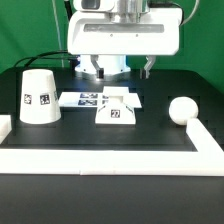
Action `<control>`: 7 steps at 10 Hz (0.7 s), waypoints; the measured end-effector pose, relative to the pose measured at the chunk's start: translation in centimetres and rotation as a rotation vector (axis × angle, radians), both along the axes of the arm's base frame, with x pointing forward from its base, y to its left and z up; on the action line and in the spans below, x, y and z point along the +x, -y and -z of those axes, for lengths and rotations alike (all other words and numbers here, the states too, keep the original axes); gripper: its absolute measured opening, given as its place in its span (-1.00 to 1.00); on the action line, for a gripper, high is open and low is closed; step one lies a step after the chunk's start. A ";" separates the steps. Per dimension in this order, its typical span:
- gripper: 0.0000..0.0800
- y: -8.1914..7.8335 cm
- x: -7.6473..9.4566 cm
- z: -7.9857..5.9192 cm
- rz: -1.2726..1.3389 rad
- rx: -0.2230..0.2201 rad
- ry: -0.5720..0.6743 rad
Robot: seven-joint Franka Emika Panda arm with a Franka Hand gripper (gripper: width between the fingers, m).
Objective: Assemble lamp
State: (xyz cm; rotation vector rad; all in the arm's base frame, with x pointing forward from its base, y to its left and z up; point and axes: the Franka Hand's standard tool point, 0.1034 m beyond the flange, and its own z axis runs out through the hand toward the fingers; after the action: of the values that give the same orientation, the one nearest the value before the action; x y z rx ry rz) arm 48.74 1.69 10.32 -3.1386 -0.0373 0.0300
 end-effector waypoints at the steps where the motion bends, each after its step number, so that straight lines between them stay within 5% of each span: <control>1: 0.75 0.2 0.0 0.0 -0.019 0.003 0.001; 5: 0.75 0.9 -4.4 2.2 -0.033 0.015 -0.031; 7: 0.75 1.0 -4.6 2.5 -0.020 0.015 -0.036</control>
Offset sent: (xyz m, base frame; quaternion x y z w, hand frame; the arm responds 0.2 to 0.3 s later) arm -0.0531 -0.0048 -0.0181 0.0267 0.0141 -0.0077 0.9995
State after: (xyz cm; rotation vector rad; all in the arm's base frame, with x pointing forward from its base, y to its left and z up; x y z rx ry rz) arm 44.10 0.72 7.84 -3.1216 -0.0678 0.0861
